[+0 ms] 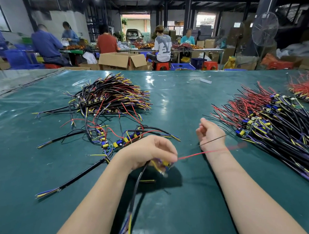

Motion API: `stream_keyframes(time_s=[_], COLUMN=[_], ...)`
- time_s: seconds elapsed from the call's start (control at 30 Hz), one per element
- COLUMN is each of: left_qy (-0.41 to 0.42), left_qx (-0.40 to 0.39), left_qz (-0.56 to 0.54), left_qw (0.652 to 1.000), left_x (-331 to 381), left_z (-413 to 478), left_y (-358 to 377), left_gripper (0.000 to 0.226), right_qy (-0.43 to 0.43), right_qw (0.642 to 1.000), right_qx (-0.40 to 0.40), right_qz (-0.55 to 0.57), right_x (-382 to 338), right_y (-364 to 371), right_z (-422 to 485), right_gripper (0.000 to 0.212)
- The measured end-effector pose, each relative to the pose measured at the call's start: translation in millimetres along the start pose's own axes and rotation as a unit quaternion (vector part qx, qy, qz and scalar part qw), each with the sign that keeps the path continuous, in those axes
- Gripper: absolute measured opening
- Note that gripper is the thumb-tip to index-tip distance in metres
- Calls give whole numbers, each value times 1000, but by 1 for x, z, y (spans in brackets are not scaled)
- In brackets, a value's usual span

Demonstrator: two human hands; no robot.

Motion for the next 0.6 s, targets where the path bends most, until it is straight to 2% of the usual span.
stream_keyframes(time_s=[0.1,0.2,0.3,0.37,0.47,0.53,0.6], left_qy=[32,41,63,91,148,163,167], left_qx=[137,218,259,283,333,359,363], left_qz=[-137,-252,-233,-206,-241,-235,-229], left_qw=[981,942,935,932,899,888,888], left_x=[1,-4,-2,2,9,10,10], left_z=[6,6,5,5,0,-4,-5], left_y=[-23,-43,-49,-50,-60,-66,-67], left_gripper=[20,20,19,19,18,19,20], right_qy=[-7,4,5,-6,9,31,60], right_qw=[999,984,945,894,818,796,790], right_qx=[3,-80,-196,-276,-380,-421,-448], right_qz=[-34,-158,-262,-352,-433,-434,-414], right_x=[-1,11,22,29,43,49,52], right_y=[-1,21,45,58,70,75,78], right_z=[2,-9,-28,-45,-68,-79,-86], right_gripper=[27,30,31,31,30,28,23])
Point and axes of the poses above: each hand's wrist, its own z-axis towards the middle knuckle, its own y-axis out of the palm, x = y × z, the point moved 8 cm from there along z, towards the middle knuckle, and after that the axes turned 7 degrees about -z, right-handed, at the moved point
